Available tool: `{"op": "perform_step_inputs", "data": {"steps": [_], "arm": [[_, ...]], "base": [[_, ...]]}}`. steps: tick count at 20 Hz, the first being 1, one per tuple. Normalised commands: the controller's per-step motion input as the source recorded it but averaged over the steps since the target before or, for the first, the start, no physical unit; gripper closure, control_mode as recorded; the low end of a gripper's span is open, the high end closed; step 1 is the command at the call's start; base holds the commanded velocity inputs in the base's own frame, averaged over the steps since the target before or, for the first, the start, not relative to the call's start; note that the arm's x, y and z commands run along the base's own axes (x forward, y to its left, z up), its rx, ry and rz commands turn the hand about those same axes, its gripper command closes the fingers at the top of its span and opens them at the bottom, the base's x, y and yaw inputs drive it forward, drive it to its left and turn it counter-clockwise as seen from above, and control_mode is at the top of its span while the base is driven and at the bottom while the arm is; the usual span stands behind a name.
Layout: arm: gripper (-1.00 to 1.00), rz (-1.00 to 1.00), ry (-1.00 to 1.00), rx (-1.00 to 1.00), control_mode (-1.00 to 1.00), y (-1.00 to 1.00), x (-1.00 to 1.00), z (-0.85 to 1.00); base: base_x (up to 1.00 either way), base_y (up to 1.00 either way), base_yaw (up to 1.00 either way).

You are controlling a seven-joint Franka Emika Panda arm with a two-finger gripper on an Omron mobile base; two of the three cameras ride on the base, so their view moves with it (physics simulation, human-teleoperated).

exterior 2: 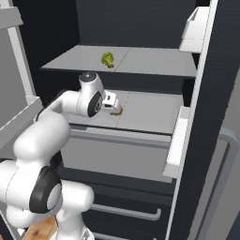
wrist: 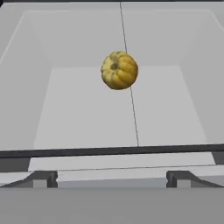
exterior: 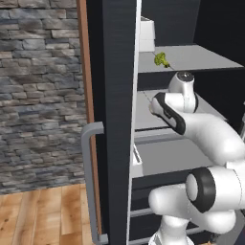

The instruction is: Place the cold items (broccoli and squash) from the fridge in one tupperware on the dining counter. Place the warm items (hot dog and kebab skewer) in the stove area in another tupperware.

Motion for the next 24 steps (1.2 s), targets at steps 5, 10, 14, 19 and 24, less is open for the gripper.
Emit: {"op": "perform_step_inputs", "data": {"steps": [5,10,14,19,24], "arm": [[-1.0,0.0,0.02,0.0,-1.0,-0.03,0.57,-0.1],[-1.0,0.0,0.07,0.0,-1.0,-0.05,0.49,-0.2],[-1.0,0.0,0.04,0.0,-1.0,-0.06,0.45,-0.22],[-1.0,0.0,0.0,0.0,-1.0,-0.1,0.38,-0.22],[-1.0,0.0,0.0,0.0,-1.0,-0.04,0.34,-0.28]], "base": [[0.0,0.0,0.0],[0.0,0.0,0.0],[0.0,0.0,0.0],[0.0,0.0,0.0],[0.0,0.0,0.0]]}}
